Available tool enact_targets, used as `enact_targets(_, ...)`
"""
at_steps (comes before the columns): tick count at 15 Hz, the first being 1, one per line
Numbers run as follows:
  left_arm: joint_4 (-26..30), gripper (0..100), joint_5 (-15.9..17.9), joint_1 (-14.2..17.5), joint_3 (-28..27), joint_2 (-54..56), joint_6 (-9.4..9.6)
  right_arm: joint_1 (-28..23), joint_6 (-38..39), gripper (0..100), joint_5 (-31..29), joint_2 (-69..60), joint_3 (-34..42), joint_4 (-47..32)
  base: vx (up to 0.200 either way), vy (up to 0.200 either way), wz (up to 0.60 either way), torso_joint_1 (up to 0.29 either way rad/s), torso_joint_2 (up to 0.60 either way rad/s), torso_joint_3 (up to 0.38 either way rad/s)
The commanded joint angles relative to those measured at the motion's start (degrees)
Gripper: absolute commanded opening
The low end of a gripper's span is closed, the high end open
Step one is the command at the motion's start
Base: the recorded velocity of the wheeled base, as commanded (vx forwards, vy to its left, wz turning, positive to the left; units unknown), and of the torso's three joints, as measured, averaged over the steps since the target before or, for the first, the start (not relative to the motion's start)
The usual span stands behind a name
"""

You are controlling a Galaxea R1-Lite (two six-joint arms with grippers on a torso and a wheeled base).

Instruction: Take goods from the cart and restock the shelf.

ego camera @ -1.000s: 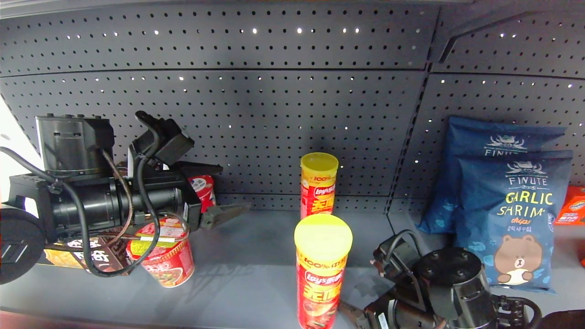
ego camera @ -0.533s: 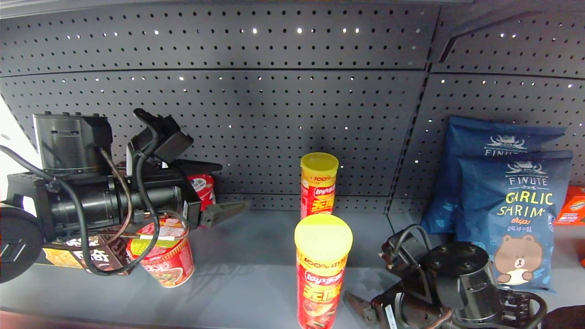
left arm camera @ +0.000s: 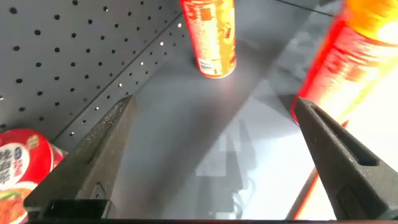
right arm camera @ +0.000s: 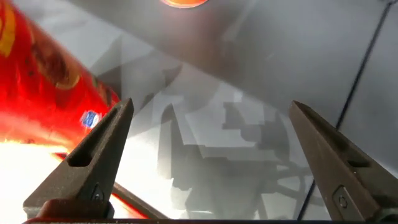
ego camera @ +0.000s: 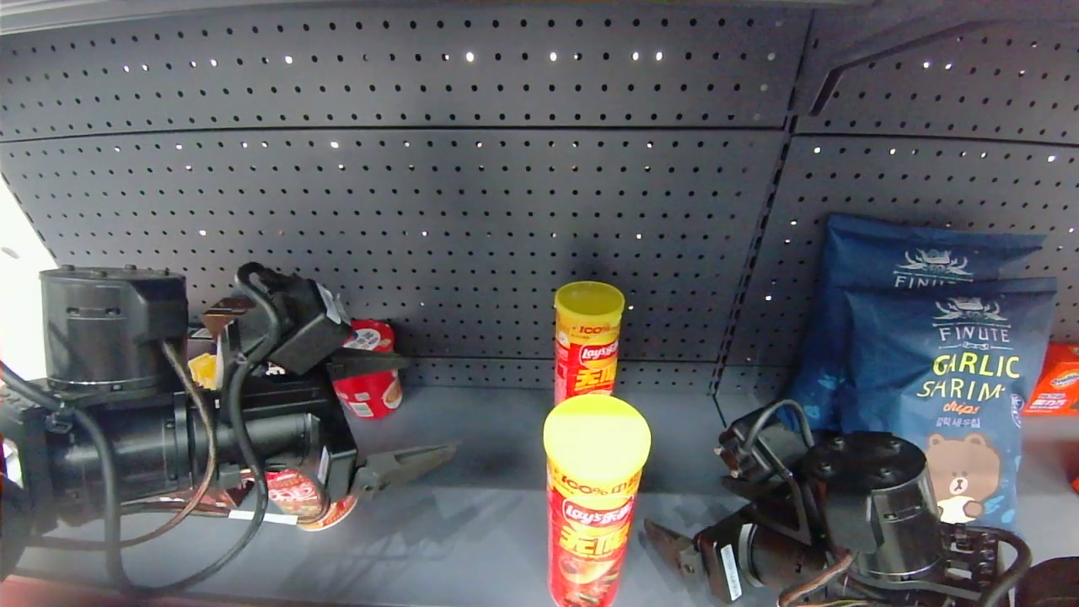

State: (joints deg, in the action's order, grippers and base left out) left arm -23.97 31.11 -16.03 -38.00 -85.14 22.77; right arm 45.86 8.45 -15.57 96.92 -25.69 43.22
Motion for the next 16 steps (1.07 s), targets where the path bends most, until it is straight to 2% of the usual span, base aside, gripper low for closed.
enact_targets(1, 0.15, 100, -0.08, -0.32, 1.26, 3.05, 0.17, -0.33, -0.01, 100, 0.01, -0.59, -0.15, 0.03, 0.000, 0.000, 0.00, 0.000, 0.00, 0.000)
enact_targets(4, 1.38, 100, -0.08, -1.90, 3.54, 5.42, 0.26, -0.42, -0.19, 100, 0.10, -0.59, -0.42, 0.99, 0.000, 0.000, 0.00, 0.000, 0.00, 0.000)
enact_targets(9, 1.38, 100, -1.49, -8.14, 8.38, 2.79, 0.43, -1.48, -0.19, 100, 0.01, -0.85, -0.07, 0.99, 0.000, 0.000, 0.00, 0.000, 0.00, 0.000)
enact_targets(11, 1.38, 100, -1.58, -8.67, 8.64, 1.03, 1.49, -2.18, -0.27, 100, 0.01, -0.76, -0.07, 0.99, 0.000, 0.000, 0.00, 0.000, 0.00, 0.000)
enact_targets(13, 1.29, 100, -1.58, -9.28, 7.94, -2.93, 4.39, -2.27, -0.27, 100, 0.01, -0.76, -0.15, 0.99, 0.000, 0.000, 0.00, 0.000, 0.00, 0.000)
enact_targets(16, 1.20, 100, -2.63, -10.60, 7.94, -5.48, 4.56, -2.27, -0.27, 100, 0.01, -0.76, 0.02, 0.99, 0.000, 0.000, 0.00, 0.000, 0.00, 0.000)
